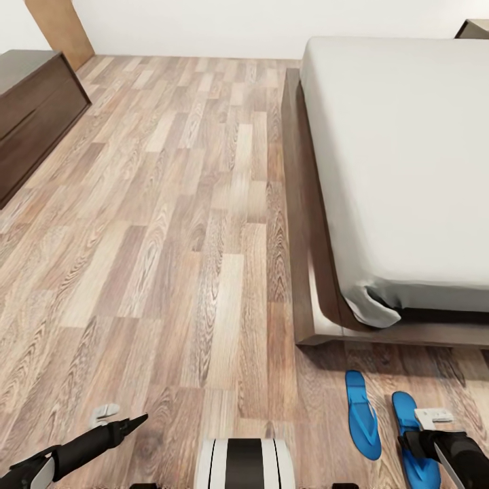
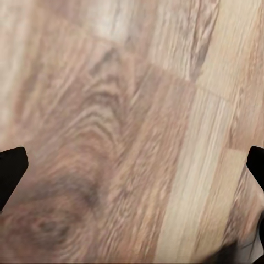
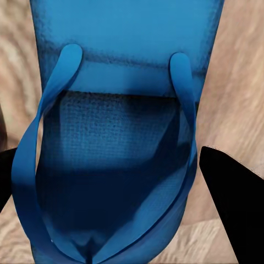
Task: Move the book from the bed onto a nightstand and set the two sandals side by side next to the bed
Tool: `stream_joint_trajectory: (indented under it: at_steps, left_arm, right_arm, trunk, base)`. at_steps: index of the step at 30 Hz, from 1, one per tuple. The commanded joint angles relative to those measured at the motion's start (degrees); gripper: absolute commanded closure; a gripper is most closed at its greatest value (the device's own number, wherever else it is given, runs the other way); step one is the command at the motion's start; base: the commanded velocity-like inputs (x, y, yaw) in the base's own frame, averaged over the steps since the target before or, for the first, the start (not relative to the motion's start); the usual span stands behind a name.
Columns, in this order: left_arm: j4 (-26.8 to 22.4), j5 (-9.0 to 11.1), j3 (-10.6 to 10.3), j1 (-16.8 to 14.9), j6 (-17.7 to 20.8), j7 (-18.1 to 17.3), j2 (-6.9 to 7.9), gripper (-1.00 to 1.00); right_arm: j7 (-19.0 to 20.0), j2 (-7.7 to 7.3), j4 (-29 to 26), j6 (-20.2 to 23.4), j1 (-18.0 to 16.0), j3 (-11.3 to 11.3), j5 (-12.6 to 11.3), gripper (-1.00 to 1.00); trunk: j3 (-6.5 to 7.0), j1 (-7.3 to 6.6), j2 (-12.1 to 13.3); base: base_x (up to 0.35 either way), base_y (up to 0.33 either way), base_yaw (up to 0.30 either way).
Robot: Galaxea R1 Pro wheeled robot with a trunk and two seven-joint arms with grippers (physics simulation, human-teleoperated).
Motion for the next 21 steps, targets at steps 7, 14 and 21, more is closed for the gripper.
stream_joint_trajectory:
  at_steps: [7, 14, 21]
  left_arm:
    - [-0.01, -0.28, 0.43, -0.03, 0.35, -0.28, -0.22, -1.00]
    - [-0.01, -0.27, 0.43, -0.03, 0.35, -0.28, -0.26, -1.00]
    - [-0.01, -0.26, 0.43, -0.03, 0.35, -0.19, -0.30, -1.00]
  right_arm:
    - [1.08, 0.00, -0.44, -6.40, -0.01, -0.87, 0.29, 1.00]
    - [1.39, -0.14, -1.01, -10.12, -0.01, -1.04, -2.20, 1.00]
    - [1.32, -0.14, -0.97, -10.19, -0.01, -1.01, -5.25, 1.00]
  trunk:
    - [-1.59, 0.17, -0.11]
    - [-2.03, 0.22, -0.14]
    - [-2.03, 0.22, -0.14]
  base:
    - [0.000, 0.000, 0.000]
    - [0.000, 0.000, 0.000]
    - [0.001, 0.000, 0.000]
